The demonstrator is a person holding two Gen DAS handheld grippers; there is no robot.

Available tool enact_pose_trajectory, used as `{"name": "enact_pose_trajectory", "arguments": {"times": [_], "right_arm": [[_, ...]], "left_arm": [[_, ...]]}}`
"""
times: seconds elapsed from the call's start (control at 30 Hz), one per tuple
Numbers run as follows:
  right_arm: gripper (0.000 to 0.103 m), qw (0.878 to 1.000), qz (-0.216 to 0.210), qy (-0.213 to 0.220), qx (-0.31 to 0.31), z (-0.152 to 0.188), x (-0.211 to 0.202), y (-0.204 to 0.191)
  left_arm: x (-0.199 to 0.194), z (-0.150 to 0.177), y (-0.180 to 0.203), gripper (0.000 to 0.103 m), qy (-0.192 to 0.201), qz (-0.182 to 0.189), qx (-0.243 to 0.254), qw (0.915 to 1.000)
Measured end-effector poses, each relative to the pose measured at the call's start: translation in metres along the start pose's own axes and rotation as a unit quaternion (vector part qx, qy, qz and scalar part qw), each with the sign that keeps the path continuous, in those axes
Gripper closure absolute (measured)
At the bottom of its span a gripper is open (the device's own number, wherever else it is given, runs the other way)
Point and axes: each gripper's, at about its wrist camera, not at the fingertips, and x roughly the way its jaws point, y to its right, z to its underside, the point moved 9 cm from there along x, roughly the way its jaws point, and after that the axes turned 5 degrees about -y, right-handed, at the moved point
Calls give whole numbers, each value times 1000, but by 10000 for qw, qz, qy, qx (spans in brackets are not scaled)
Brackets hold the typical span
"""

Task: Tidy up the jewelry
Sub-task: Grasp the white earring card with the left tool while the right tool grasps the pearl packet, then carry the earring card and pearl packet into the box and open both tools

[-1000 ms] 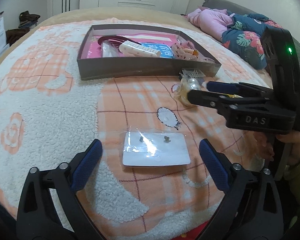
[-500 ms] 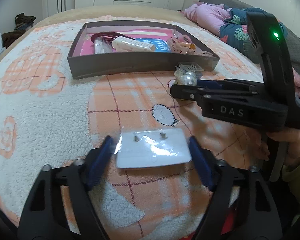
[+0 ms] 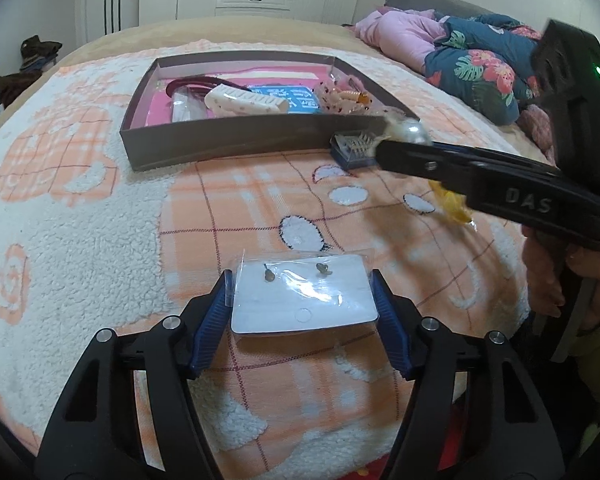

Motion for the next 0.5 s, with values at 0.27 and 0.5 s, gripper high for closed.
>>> {"name": "enact_pose_trajectory", "arguments": {"times": [0.27,0.5], "right_arm": [[62,9992,220,316,133,-1,-33,22],[62,9975,400,545,199,-4,-50,38]], "left_arm": [[-12,-10,8,46,192,11,-14,9998],[-18,-24,13,46,332,16,-39,9994]]}}
